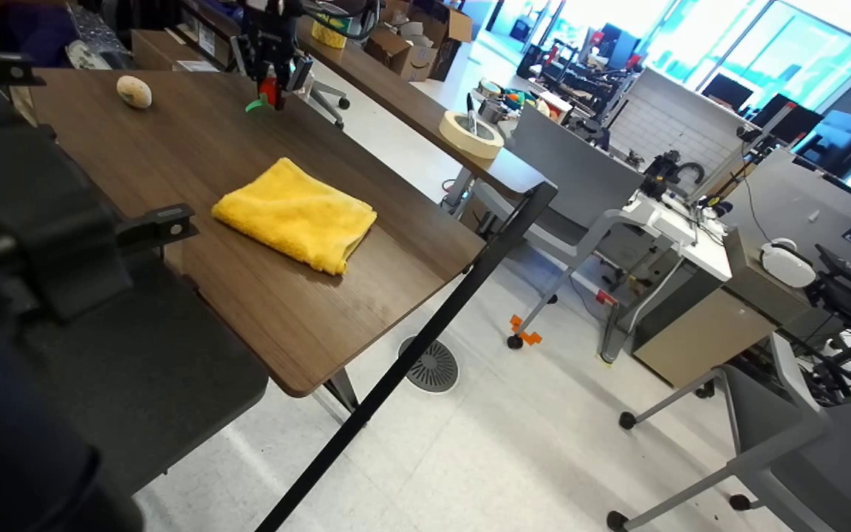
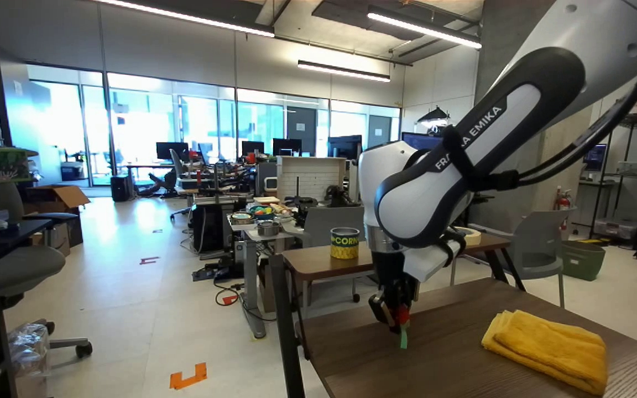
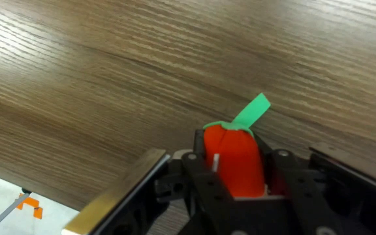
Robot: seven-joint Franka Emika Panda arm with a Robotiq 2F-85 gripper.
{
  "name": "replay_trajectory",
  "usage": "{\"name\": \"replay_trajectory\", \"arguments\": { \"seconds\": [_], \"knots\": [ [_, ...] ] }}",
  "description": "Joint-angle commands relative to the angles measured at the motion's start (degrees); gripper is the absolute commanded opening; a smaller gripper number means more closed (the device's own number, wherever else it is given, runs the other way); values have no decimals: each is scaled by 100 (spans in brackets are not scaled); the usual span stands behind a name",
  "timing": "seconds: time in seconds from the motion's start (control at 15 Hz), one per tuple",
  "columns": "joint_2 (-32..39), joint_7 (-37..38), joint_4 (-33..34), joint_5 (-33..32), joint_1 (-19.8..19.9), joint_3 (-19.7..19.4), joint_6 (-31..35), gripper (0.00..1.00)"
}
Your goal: Wipe the right side of the table with the towel, move the rose to the left then move the potato to the right and wipe the left side of the table
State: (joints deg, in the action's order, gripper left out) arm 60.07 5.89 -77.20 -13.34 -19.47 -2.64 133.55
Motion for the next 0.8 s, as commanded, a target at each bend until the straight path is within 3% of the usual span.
{"name": "replay_trajectory", "arguments": {
  "seconds": [0.0, 0.4, 0.73],
  "knots": [
    [-41, -377, 142, -80, 53, 173, -575, 58],
    [-1043, -1112, -1084, -107, 291, 404, -435, 100],
    [-1811, -1041, -2086, 2, 789, 208, -1047, 100]
  ]
}}
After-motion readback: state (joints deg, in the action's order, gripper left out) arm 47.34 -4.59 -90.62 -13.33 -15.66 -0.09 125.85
